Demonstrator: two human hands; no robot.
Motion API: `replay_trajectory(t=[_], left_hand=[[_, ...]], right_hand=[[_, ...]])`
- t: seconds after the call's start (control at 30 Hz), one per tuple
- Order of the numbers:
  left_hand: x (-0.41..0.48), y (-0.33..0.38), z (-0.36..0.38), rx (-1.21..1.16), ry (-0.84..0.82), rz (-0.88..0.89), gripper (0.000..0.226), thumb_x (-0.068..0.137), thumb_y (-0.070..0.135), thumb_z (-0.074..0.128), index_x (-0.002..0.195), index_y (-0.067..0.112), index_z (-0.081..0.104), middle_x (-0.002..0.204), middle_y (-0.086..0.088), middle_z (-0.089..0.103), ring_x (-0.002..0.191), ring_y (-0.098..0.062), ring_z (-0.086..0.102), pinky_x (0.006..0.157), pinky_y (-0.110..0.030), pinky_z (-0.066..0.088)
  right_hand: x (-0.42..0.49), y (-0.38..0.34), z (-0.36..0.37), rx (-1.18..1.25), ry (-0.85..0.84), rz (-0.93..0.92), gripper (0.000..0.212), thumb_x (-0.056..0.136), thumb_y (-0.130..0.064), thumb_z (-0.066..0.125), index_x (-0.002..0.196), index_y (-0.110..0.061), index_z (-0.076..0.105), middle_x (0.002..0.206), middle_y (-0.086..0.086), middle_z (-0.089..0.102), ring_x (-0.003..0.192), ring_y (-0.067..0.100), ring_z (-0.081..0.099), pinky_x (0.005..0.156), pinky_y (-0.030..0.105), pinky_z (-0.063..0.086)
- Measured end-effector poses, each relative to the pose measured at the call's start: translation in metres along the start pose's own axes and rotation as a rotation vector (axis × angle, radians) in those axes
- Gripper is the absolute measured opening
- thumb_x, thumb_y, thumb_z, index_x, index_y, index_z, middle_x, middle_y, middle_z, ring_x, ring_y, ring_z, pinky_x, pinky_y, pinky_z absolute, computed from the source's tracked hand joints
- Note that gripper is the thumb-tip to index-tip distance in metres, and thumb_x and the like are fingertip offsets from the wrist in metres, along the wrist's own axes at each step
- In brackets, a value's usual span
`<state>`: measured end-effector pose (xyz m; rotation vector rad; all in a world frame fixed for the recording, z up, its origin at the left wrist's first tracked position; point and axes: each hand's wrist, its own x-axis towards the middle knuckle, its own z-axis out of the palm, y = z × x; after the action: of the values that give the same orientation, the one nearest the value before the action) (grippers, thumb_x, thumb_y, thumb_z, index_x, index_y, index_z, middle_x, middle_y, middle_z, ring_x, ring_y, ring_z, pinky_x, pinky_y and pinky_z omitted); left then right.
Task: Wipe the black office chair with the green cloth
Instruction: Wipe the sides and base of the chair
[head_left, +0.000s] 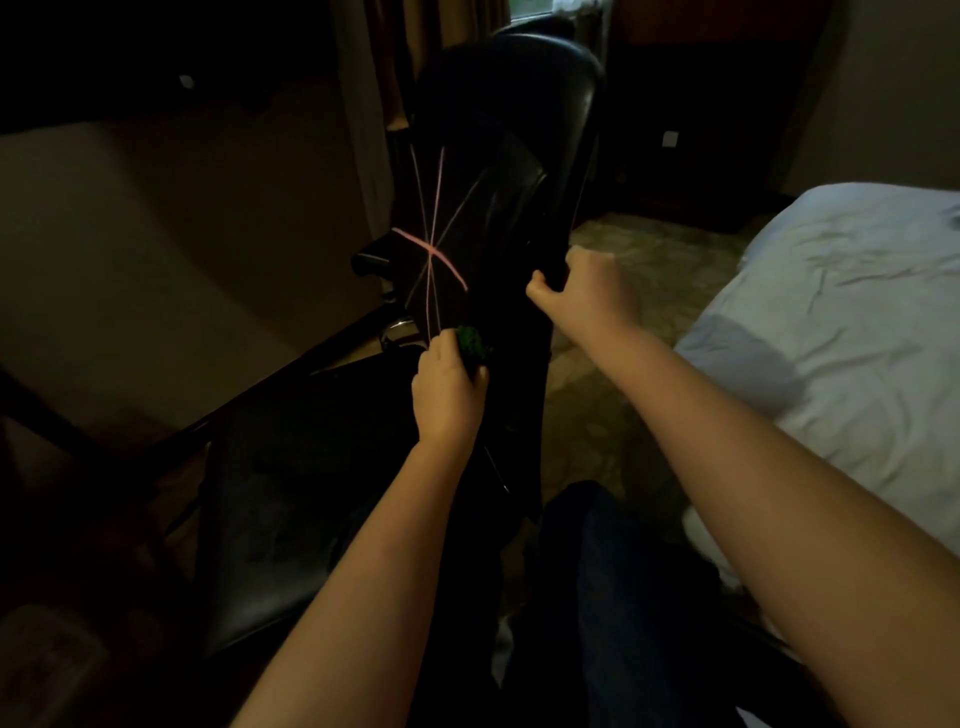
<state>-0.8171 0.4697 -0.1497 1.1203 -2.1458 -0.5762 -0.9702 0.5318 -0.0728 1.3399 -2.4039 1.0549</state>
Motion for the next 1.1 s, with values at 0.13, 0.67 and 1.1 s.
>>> replay_trajectory(t=[0.13, 0.67, 1.1], left_hand=[[0.002, 0.002, -0.009, 0.023, -0.042, -0.004, 0.029, 0.092, 0.016, 0.062, 0.118, 0.011, 0.050, 0.116, -0.007, 0.054, 0.109, -0.025, 0.052, 0.090, -0.046, 0.050], [0.064, 0.094, -0.050, 0.049, 0.214, 0.305, 0.034, 0.090, 0.021, 0.062, 0.120, 0.006, 0.052, 0.120, -0.010, 0.053, 0.114, -0.025, 0.048, 0.093, -0.034, 0.043], [0.055, 0.069, -0.027, 0.124, 0.281, 0.284, 0.028, 0.096, 0.021, 0.053, 0.119, 0.006, 0.052, 0.118, -0.010, 0.055, 0.106, -0.026, 0.051, 0.082, -0.037, 0.046]], right_hand=[[0.001, 0.002, 0.004, 0.023, 0.003, -0.002, 0.028, 0.087, -0.040, 0.059, 0.075, -0.016, 0.051, 0.062, -0.006, 0.044, 0.058, 0.018, 0.051, 0.046, 0.026, 0.033], [-0.005, 0.002, 0.011, -0.003, -0.020, 0.005, 0.006, 0.091, -0.020, 0.060, 0.095, -0.015, 0.060, 0.075, 0.002, 0.054, 0.067, 0.028, 0.057, 0.044, 0.022, 0.021], [-0.010, -0.001, 0.019, 0.028, 0.143, -0.024, 0.026, 0.084, -0.041, 0.062, 0.085, -0.015, 0.062, 0.066, 0.000, 0.052, 0.057, 0.020, 0.050, 0.046, 0.022, 0.025]])
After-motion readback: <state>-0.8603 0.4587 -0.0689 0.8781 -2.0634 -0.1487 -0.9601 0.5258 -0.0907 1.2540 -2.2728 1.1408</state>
